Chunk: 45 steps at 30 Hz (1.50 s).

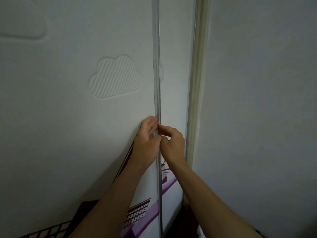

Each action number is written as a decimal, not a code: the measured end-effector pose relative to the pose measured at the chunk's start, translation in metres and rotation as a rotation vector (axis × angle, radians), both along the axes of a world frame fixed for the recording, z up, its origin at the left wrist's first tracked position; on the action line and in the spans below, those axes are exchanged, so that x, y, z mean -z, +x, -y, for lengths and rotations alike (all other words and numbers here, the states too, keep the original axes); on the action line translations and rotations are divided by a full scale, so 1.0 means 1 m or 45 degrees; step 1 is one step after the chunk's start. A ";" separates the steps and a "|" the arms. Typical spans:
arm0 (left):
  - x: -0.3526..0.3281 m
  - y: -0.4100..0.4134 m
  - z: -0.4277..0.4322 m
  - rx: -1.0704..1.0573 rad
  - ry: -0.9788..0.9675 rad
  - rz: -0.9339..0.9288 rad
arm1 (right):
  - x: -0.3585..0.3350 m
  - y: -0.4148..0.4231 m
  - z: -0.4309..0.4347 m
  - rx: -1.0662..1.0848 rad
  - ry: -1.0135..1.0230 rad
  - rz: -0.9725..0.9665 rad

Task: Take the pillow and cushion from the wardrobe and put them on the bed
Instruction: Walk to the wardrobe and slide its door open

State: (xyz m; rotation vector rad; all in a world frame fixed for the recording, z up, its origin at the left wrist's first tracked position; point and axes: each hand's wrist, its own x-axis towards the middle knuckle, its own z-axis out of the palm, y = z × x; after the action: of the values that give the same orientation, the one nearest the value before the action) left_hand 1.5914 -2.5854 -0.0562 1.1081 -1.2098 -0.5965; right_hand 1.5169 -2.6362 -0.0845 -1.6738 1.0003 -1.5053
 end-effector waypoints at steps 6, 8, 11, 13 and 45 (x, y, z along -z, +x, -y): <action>-0.003 -0.022 0.051 -0.076 -0.018 -0.067 | -0.006 -0.023 0.042 -0.112 0.043 -0.014; -0.001 -0.033 0.072 -0.074 -0.008 -0.077 | -0.005 -0.032 0.060 -0.130 0.048 -0.013; -0.001 -0.037 0.083 -0.085 -0.017 -0.088 | -0.007 -0.035 0.072 -0.136 0.062 -0.013; -0.001 -0.042 0.094 -0.091 -0.016 -0.075 | -0.007 -0.038 0.083 -0.136 0.070 -0.023; 0.006 -0.084 0.246 -0.030 0.111 0.099 | -0.016 -0.096 0.209 -0.432 0.405 0.219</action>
State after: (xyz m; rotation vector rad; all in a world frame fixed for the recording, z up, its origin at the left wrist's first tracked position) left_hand 1.5072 -2.8313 -0.0624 1.2272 -1.2453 -0.5971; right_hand 1.4204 -2.8448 -0.0689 -1.3812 0.7707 -1.1754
